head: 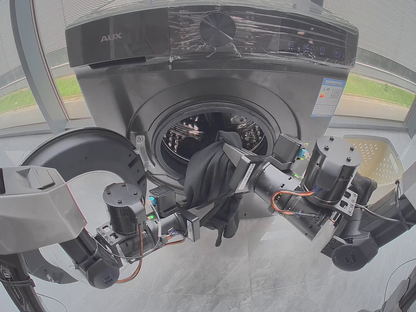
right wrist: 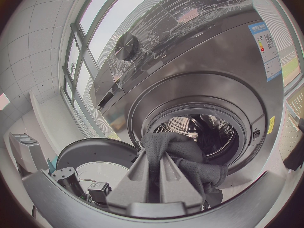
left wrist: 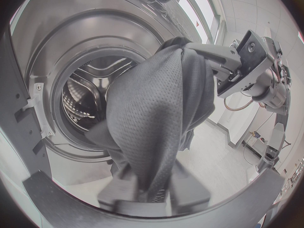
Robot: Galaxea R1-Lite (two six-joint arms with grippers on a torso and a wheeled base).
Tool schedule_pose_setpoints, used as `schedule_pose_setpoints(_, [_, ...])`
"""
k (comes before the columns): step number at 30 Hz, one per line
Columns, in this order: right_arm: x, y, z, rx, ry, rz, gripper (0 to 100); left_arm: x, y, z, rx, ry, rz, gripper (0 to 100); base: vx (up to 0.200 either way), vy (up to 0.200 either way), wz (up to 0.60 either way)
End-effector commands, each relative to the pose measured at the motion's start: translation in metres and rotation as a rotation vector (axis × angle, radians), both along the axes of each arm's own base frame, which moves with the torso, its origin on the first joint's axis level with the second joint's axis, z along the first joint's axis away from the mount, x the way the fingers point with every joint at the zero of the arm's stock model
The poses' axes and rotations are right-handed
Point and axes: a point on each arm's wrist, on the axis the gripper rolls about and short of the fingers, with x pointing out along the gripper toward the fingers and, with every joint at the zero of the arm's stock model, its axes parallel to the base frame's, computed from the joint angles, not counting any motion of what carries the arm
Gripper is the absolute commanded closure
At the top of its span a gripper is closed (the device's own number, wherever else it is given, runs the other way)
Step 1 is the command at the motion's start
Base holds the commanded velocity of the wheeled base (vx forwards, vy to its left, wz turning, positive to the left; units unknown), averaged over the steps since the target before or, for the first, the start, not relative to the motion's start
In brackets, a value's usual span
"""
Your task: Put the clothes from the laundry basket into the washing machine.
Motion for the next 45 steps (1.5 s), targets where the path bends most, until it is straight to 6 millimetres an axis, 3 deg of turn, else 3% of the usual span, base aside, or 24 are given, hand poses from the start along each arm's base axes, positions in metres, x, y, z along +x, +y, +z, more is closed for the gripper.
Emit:
schedule_pose_setpoints(1, [0.003, 0.0, -0.004, -0.007, 0.006, -0.007, 100, -0.008, 0.002, 0.003, -0.012, -0.017, -0.007, 100, 0.0, 0.0, 0.0])
schedule_pose_setpoints(8, [0.007, -0.008, -0.016, -0.057, 0.023, -0.018, 100, -0.033, 0.011, 0.025, -0.056, -0.074, -0.033, 100, 0.0, 0.0, 0.0])
schedule_pose_setpoints(9, [0.008, -0.01, -0.019, -0.063, 0.026, -0.019, 0, -0.035, 0.013, 0.029, -0.062, -0.082, -0.033, 100, 0.0, 0.0, 0.0])
schedule_pose_setpoints(15, [0.015, -0.021, -0.027, -0.103, 0.035, -0.046, 0, -0.039, 0.015, 0.047, -0.103, -0.134, -0.036, 100, 0.0, 0.0, 0.0])
schedule_pose_setpoints(20, [0.022, -0.045, -0.052, -0.229, 0.071, -0.078, 0, -0.035, 0.015, 0.06, -0.154, -0.164, -0.025, 100, 0.0, 0.0, 0.0])
schedule_pose_setpoints(22, [0.017, -0.06, -0.069, -0.321, 0.102, -0.044, 0, -0.031, 0.014, 0.066, -0.181, -0.178, -0.017, 100, 0.0, 0.0, 0.0])
schedule_pose_setpoints(27, [0.002, -0.071, -0.088, -0.417, 0.132, 0.013, 0, -0.027, 0.01, 0.072, -0.209, -0.193, 0.02, 100, 0.0, 0.0, 0.0])
schedule_pose_setpoints(35, [-0.001, -0.064, -0.118, -0.497, 0.119, 0.076, 0, -0.024, 0.007, 0.074, -0.228, -0.19, 0.044, 100, 0.0, 0.0, 0.0])
schedule_pose_setpoints(45, [0.02, -0.044, -0.114, -0.454, 0.052, 0.064, 0, -0.024, 0.006, 0.074, -0.232, -0.185, 0.06, 100, 0.0, 0.0, 0.0])
